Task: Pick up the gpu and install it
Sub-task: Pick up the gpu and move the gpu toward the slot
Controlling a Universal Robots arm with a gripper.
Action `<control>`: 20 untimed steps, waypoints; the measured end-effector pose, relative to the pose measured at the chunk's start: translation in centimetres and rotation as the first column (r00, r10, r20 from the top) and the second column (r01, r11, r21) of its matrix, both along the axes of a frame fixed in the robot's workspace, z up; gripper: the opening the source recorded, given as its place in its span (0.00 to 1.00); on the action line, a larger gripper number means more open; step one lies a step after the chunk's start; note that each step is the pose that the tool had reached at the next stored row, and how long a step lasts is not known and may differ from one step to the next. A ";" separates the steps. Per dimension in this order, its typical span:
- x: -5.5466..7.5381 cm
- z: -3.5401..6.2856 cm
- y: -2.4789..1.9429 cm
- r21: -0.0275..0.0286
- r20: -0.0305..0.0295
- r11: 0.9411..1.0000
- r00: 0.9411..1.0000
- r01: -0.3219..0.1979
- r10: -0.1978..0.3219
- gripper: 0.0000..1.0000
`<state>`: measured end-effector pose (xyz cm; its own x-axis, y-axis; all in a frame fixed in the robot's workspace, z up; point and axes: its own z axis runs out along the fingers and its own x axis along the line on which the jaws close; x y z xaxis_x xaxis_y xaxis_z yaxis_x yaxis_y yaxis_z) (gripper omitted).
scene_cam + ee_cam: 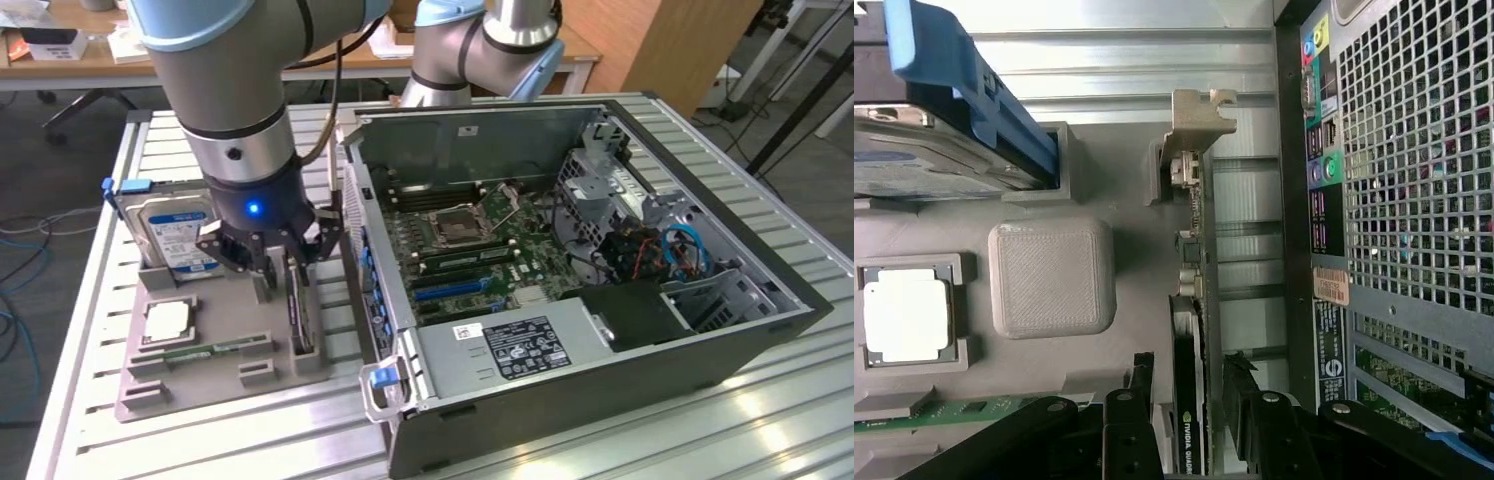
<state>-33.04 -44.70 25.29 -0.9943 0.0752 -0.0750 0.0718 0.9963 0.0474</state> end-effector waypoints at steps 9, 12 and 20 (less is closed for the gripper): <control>0.0 -0.83 -0.04 0.000 0.000 1.000 1.000 0.000 0.000 0.41; 0.2 -0.85 -0.04 0.000 0.000 1.000 1.000 0.000 0.000 0.41; 0.3 -1.22 -0.04 0.000 0.000 1.000 1.000 0.000 0.000 0.41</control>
<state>-32.75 -44.73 24.07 -0.9943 0.0752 -0.0750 0.0718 0.9963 0.0474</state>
